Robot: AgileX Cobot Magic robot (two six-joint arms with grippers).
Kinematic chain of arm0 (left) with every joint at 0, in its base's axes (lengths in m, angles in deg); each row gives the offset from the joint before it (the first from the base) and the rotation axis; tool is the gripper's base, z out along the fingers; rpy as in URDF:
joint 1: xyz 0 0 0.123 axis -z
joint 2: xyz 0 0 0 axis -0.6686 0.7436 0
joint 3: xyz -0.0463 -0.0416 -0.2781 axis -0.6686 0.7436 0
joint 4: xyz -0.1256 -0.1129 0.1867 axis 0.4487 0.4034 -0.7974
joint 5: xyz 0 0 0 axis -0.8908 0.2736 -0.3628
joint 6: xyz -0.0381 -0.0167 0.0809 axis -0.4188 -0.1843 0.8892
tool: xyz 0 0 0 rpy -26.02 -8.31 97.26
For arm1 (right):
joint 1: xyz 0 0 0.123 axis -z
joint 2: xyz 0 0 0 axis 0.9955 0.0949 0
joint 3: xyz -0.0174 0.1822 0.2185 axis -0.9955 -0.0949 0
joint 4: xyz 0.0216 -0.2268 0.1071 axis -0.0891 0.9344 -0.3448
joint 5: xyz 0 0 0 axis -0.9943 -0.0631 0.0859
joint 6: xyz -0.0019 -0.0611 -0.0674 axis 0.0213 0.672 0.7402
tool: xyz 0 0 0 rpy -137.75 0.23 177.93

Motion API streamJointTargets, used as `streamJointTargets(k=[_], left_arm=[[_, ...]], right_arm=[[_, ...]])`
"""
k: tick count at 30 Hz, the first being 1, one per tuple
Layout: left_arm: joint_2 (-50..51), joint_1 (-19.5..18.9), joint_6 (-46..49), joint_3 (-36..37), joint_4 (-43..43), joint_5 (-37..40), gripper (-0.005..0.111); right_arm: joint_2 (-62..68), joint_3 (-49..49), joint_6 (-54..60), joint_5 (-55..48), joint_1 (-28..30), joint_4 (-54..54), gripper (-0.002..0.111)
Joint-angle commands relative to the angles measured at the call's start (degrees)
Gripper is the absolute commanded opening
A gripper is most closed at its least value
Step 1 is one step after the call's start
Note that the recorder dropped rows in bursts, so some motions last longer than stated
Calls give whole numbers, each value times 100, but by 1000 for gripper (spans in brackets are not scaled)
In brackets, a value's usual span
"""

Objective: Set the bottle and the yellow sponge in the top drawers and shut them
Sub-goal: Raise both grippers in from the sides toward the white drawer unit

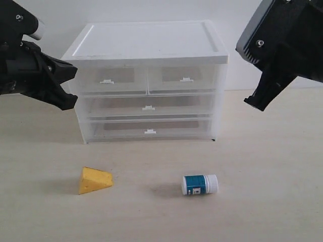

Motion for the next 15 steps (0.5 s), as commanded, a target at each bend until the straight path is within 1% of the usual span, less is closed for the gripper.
streamJointTargets(k=[1,2,3,5,8,13,15], left_arm=[[18,45,-23,-23,65,48,4],[18,45,-23,-23,65,48,4],[18,45,-23,-23,65,48,4],[18,45,-23,-23,65,48,4],[18,45,-23,-23,65,48,4],[18,45,-23,-23,65,48,4],[18,45,-23,-23,65,48,4]], right_arm=[[-34,30,4054,118,-1,-3421,28],[-34,30,4615,118,-1,-3861,28],[-34,30,5716,118,-1,-4766,28],[-34,30,6809,13,-1,-5818,28],[-34,30,6809,-225,-69,-5634,28],[-22,30,6718,425,-723,-5185,28],[52,30,6661,874,-953,-5121,28]])
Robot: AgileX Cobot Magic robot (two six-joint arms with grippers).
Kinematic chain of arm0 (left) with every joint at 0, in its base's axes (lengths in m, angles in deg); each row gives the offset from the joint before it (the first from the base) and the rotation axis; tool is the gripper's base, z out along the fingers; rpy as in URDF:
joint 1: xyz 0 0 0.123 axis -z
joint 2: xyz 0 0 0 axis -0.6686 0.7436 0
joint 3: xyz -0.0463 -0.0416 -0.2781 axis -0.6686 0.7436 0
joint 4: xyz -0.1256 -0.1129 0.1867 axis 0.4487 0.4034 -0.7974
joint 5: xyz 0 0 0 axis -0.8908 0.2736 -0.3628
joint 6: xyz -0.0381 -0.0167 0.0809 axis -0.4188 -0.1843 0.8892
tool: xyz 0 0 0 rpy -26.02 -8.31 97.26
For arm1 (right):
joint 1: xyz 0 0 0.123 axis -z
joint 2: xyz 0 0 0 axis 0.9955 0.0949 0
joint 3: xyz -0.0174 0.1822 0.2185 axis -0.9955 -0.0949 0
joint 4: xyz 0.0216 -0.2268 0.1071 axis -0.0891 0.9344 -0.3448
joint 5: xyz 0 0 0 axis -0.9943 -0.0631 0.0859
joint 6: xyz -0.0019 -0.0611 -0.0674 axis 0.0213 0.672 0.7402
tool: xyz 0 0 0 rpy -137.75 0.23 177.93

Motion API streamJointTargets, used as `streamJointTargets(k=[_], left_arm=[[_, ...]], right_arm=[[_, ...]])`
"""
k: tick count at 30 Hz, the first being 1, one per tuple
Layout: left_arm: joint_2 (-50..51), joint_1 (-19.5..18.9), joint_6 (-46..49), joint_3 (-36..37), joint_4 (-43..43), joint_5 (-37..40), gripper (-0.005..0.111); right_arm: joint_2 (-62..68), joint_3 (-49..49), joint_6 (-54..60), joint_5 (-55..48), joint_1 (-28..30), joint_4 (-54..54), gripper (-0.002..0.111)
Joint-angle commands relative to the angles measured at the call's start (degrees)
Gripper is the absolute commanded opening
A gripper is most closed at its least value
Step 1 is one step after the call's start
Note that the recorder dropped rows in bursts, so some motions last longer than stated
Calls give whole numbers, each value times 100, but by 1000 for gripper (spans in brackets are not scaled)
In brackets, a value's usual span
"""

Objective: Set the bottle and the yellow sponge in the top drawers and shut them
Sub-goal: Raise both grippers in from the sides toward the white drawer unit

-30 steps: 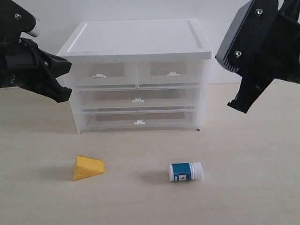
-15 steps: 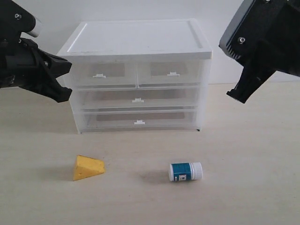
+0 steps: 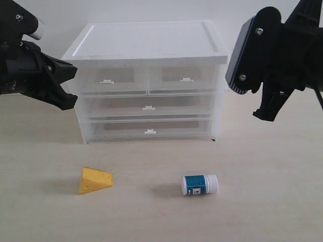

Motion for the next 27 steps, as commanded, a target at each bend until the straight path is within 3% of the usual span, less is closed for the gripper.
streamJointTargets(k=[1,7,14,23,27], left_arm=[[18,45,-23,-23,65,48,4],[18,45,-23,-23,65,48,4],[18,45,-21,-23,65,38,4],[18,45,-21,-23,65,49,4],[18,45,-21,-23,65,71,4]], right_arm=[[110,30,-95,750,-442,227,28],[751,30,-202,1896,-751,833,28],[1714,30,-1629,3441,-761,1565,28],[2150,30,-2526,3454,-761,1954,28],[2331,30,-3456,3199,-749,2524,28]])
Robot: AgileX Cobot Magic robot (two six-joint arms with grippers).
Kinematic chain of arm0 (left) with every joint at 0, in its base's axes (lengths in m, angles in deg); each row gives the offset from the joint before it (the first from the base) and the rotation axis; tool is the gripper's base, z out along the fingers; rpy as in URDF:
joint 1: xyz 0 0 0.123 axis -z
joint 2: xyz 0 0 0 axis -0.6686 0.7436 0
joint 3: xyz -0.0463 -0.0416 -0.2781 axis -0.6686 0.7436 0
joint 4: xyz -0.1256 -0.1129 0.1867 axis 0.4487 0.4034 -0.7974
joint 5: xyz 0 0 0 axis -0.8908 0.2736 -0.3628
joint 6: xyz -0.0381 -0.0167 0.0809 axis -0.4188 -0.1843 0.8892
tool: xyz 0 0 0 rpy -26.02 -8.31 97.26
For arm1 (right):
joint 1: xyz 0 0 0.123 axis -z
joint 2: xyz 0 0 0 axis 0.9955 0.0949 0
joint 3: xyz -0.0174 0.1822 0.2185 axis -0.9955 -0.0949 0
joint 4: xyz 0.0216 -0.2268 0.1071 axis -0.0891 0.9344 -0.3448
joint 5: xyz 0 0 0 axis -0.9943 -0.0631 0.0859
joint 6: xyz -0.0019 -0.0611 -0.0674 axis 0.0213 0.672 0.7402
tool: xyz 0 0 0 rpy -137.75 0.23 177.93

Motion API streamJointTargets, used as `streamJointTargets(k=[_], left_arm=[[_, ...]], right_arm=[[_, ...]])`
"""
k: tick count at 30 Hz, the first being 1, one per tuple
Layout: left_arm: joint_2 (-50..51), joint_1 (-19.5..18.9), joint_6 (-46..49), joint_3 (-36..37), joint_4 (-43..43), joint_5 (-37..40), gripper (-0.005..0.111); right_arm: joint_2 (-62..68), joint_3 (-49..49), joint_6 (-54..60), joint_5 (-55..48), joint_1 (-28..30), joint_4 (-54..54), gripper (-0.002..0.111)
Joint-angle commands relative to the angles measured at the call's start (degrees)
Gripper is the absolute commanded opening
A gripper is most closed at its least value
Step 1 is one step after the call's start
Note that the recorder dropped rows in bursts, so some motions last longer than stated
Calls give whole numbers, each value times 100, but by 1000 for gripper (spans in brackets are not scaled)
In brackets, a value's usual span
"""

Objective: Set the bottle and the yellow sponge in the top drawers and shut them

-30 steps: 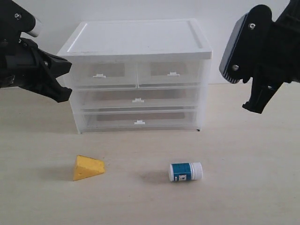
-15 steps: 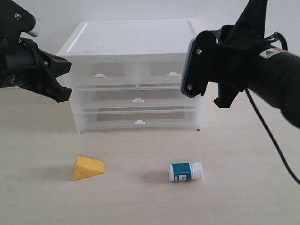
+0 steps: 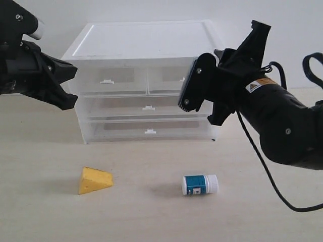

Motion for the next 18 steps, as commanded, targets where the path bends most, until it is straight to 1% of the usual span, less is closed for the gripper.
streamJointTargets(k=[1,2,4,6,7,10,12,15,18], left_arm=[[18,45,-21,-23,54,9,4],[18,45,-185,-23,164,-162,4],[18,45,-369,27,197,-162,4],[112,45,29,39,99,-116,4],[327,45,29,-72,-249,-59,4],[928,45,21,-246,-876,-114,4],[1200,45,21,-313,-1058,-124,4],[1300,45,21,-324,-1068,-56,4],[1277,35,21,-351,-1050,-210,4]], right_arm=[[131,22,-1152,-132,-15,613,28],[145,22,-1739,-102,-15,799,28],[145,22,-2091,-102,-15,863,28],[145,22,-2051,-117,-15,893,28],[145,22,-1861,-117,-15,891,28],[145,22,-1758,-117,-15,891,28],[145,22,-1667,-117,-15,842,28],[145,22,-1667,-117,-15,829,28],[145,22,-1667,-117,-15,844,28]])
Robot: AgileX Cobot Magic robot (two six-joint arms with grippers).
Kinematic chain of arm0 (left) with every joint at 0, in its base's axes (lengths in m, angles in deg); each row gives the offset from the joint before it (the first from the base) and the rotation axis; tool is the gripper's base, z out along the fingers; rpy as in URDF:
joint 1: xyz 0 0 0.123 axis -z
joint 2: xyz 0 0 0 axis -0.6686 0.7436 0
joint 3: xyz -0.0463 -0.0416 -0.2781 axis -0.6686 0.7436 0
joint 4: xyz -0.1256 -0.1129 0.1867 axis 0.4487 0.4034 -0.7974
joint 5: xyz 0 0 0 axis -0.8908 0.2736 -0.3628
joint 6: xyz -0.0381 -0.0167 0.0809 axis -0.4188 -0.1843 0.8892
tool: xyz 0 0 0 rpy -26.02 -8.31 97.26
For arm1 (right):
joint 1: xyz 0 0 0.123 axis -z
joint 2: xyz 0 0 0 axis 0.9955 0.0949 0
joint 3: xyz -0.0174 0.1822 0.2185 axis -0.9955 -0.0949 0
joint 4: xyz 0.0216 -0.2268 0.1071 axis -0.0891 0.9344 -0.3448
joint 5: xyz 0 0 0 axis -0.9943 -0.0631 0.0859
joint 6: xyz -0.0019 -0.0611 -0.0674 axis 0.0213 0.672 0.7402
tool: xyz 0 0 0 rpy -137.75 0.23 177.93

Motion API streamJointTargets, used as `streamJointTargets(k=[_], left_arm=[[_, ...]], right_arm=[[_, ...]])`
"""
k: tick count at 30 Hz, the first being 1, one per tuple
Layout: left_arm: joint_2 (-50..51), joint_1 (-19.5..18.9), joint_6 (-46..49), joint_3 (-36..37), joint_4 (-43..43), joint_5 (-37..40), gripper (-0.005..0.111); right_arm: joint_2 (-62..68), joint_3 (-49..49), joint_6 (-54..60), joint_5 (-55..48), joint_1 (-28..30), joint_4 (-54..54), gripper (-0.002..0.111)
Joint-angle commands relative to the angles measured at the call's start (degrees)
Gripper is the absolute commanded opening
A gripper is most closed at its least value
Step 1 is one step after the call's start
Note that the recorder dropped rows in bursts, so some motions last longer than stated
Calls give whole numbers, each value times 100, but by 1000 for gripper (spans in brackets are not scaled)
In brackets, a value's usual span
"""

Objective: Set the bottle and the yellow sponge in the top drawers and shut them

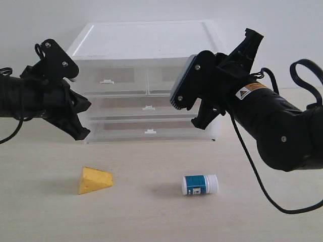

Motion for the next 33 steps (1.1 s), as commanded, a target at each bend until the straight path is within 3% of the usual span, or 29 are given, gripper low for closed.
streamJointTargets(k=[1,7,14,22,33], left_arm=[[-26,6,25,-86,-30,-163,4],[-16,-208,25,-144,185,-69,4],[-5,-565,25,-564,987,744,4],[3,-574,25,-798,1217,1028,4],[497,-574,25,-914,1184,738,4]], right_arm=[[3,22,32,1,-15,10,28],[3,22,32,-32,-15,21,28],[3,22,32,-248,-15,88,28],[3,22,32,-295,-15,136,28],[3,22,-150,-307,-15,439,28]])
